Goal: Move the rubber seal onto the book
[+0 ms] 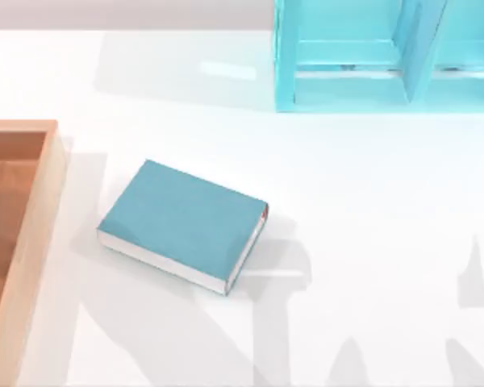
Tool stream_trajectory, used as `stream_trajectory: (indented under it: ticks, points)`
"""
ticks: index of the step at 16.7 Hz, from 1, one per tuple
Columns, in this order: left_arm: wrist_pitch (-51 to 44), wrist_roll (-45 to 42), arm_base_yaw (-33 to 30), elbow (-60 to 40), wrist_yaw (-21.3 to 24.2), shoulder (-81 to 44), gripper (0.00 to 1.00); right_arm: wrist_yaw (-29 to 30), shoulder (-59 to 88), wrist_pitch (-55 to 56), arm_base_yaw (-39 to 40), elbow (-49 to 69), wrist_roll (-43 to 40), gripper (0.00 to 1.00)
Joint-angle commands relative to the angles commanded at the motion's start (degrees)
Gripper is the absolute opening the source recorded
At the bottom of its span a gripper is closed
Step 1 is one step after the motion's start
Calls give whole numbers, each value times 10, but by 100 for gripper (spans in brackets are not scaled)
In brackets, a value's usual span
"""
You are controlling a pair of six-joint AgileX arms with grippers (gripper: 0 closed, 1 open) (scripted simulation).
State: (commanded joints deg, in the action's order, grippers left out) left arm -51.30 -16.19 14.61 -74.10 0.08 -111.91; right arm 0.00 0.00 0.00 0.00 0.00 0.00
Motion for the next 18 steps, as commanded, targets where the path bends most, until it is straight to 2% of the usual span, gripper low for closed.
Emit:
stream_trajectory:
  ticks: [4, 13, 18]
  points:
    - [-75, 42, -46, -69, -1, 23, 0, 0, 0, 0, 0, 0, 0, 100]
    - [-268, 206, -211, -203, 1, 67, 0, 0, 0, 0, 0, 0, 0, 100]
    - [-302, 245, -244, -219, -1, 78, 0, 0, 0, 0, 0, 0, 0, 100]
